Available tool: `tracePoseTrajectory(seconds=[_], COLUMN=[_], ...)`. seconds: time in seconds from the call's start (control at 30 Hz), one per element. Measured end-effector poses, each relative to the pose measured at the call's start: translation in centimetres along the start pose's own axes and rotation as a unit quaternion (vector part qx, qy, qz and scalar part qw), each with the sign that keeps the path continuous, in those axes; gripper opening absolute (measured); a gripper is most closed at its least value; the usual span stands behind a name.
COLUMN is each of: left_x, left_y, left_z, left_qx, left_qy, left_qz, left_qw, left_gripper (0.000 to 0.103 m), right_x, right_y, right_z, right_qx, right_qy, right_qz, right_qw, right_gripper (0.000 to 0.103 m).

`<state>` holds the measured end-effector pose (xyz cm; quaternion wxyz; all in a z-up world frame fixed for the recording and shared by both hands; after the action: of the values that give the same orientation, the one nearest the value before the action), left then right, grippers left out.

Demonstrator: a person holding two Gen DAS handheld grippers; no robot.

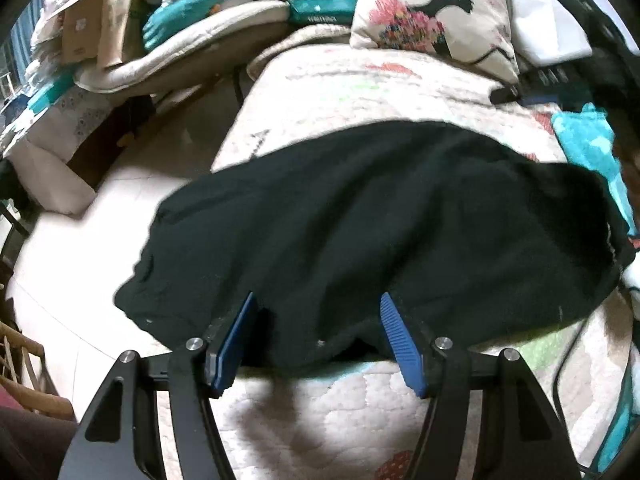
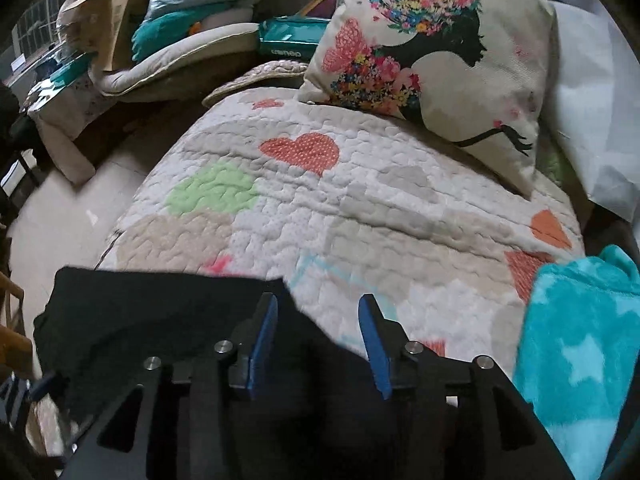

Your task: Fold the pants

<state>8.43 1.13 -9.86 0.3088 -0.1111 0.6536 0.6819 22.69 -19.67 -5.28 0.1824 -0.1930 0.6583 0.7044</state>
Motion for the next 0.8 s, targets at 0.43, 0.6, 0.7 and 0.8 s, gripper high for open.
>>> tracePoseTrajectory(seconds=[0.43, 0.6, 0.7, 0.8], left_x=[5.8, 8.2, 8.3, 8.7], left_y=[0.5, -0.4, -0.9, -1.8], left_z=[16.9, 19.2, 18.7, 18.9], left_qx=[0.015, 0.061, 0.082, 0.092], left_qy=[0.334, 0.467, 0.477, 0.476], left_qz=[0.018, 0.041, 0.036, 0.037], left_qw=[0.9422, 0.8812, 0.8746, 0.8740], left_gripper=[0.063, 0.062, 0.062, 0.062], right_x=[0.3, -0.2, 0.0, 0.7], right_y=[1.8, 0.3, -0.8, -1.9], right_z=[9.5, 15.7, 19.5, 22.9], right_qx=[-0.053, -0.092, -0.119, -0.144], right_qy=[0.094, 0.159, 0.189, 0.220], right_qz=[0.016, 0.045, 0.072, 0.100], right_qw=[0.994, 0.982, 0.972, 0.960], right_gripper=[0.059, 0.062, 0.062, 0.063])
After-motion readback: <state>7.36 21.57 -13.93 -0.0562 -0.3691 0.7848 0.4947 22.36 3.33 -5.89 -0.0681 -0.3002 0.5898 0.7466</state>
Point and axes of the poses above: each gripper's, at about its wrist camera, not at the fingertips, and y roughly against the way its jaws point, z to its left, x to its underside, the point moved 2 cm from there along -y, roughly the way its jaws point, and after that the axes turned 13 degrees about -y, right-handed, at the moved point
